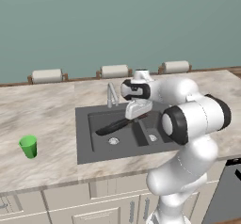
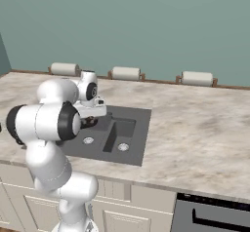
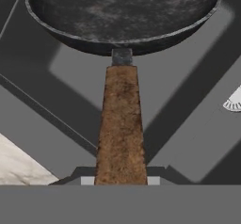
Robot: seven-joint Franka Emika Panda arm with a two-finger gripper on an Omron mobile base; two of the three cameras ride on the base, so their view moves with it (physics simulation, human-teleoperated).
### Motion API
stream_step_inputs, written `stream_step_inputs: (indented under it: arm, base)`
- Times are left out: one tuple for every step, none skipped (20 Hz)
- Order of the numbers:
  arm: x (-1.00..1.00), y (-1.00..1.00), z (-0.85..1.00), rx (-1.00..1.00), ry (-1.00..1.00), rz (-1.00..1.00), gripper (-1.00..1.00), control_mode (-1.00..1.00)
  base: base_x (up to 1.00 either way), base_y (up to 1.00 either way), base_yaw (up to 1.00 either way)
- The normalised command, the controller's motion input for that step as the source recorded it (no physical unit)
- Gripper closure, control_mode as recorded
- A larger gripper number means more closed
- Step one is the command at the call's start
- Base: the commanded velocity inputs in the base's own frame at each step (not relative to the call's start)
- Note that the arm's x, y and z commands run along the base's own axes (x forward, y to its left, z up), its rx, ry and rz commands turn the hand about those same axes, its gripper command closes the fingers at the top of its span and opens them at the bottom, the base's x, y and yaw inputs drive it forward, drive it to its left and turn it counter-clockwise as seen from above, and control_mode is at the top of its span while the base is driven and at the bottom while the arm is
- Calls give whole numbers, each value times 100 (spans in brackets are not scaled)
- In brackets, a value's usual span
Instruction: Place the pan in the left basin and the cup in the right basin of the sink.
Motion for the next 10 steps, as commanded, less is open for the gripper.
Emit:
stream_step_inputs:
  arm:
    - [13, 0, -14, 0, 0, 0, 100, -100]
    - [14, 0, -13, 0, 0, 0, 100, -100]
    - [13, 0, -14, 0, 0, 0, 100, -100]
    - [13, 0, -16, 0, 0, 0, 100, -100]
    - [18, 0, -16, 0, 0, 0, 100, -100]
    - [18, 0, -14, 0, -1, 0, 100, -100]
    - [19, 0, -13, 0, -1, 0, 100, -100]
    - [19, 0, -15, 0, -1, 0, 100, -100]
    - [20, 0, -16, 0, 0, 0, 100, -100]
    - [21, 3, -20, 0, 0, 0, 100, -100]
  base:
    - [0, 0, 0]
    - [0, 0, 0]
    - [0, 0, 0]
    - [0, 0, 0]
    - [0, 0, 0]
    - [0, 0, 0]
    - [0, 0, 0]
    - [0, 0, 0]
    - [0, 0, 0]
    - [0, 0, 0]
